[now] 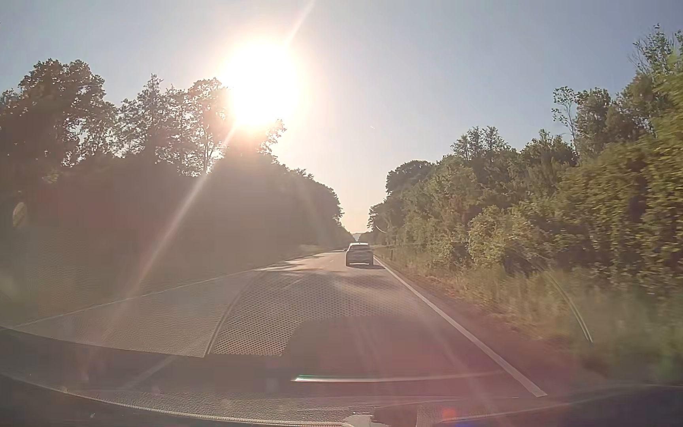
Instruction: Follow the waypoints while adhering to traffic rules and regulations
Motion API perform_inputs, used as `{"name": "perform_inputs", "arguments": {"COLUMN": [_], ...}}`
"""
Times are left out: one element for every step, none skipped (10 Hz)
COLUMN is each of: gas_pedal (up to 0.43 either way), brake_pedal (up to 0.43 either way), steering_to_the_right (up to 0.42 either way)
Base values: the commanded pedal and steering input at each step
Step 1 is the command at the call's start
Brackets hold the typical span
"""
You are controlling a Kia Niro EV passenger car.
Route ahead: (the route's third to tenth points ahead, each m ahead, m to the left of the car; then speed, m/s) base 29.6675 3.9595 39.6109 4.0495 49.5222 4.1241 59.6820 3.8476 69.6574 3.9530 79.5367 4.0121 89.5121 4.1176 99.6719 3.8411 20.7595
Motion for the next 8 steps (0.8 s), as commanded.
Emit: {"name": "perform_inputs", "arguments": {"gas_pedal": [0.118,0.13,0.13,0.13,0.13,0.13,0.13,0.13], "brake_pedal": [0.0,0.0,0.0,0.0,0.0,0.0,0.0,0.0], "steering_to_the_right": [0.0,0.0,0.0,0.001,0.001,0.002,0.002,0.002]}}
